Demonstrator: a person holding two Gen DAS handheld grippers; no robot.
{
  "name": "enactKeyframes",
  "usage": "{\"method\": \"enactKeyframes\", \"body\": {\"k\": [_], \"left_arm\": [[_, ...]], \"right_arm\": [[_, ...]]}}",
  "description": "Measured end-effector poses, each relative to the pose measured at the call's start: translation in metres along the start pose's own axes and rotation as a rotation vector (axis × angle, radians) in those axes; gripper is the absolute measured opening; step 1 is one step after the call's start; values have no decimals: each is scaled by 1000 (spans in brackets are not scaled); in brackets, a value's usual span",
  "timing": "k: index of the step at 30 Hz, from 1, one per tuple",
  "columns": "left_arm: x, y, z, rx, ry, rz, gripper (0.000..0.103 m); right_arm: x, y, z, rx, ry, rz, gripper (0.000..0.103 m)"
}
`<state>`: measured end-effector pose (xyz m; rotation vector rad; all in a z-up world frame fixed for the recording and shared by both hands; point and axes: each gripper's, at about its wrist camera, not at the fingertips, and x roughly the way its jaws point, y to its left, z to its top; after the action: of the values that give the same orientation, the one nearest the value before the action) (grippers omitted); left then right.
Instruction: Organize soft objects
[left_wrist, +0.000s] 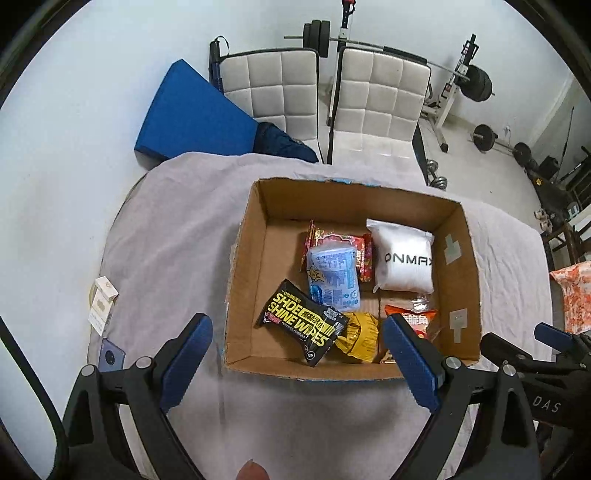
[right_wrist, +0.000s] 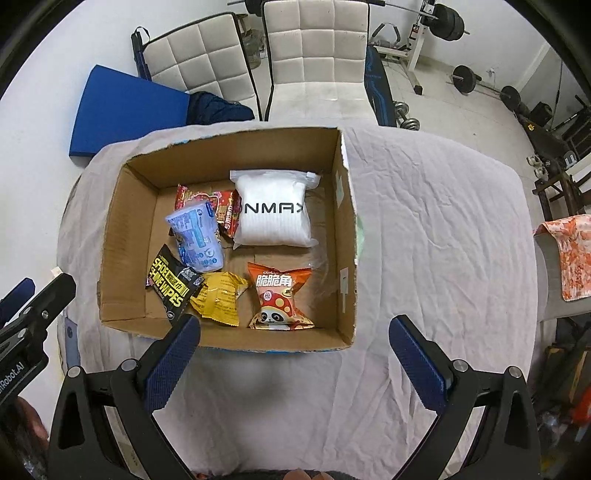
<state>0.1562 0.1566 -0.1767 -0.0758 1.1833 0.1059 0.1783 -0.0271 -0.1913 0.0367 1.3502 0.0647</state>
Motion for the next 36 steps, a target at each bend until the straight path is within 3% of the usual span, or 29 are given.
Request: {"method": "enactKeyframes", "body": {"k": [4, 9, 20, 36], "left_arm": [[-21, 0, 0, -10, -33, -7, 103], [-64, -6, -7, -22, -107, -23, 103], [-157, -19, -32, -13, -168, -21, 103], [-213, -15, -47, -6, -231, 5, 103]], "right_arm": [[-28, -4, -5, 7, -41, 17, 103], [-78, -6, -20, 1, -119, 21, 103], [-177, -8, -66, -38, -231, 35, 103], [-232, -7, -89, -61, -306, 23, 103]]}}
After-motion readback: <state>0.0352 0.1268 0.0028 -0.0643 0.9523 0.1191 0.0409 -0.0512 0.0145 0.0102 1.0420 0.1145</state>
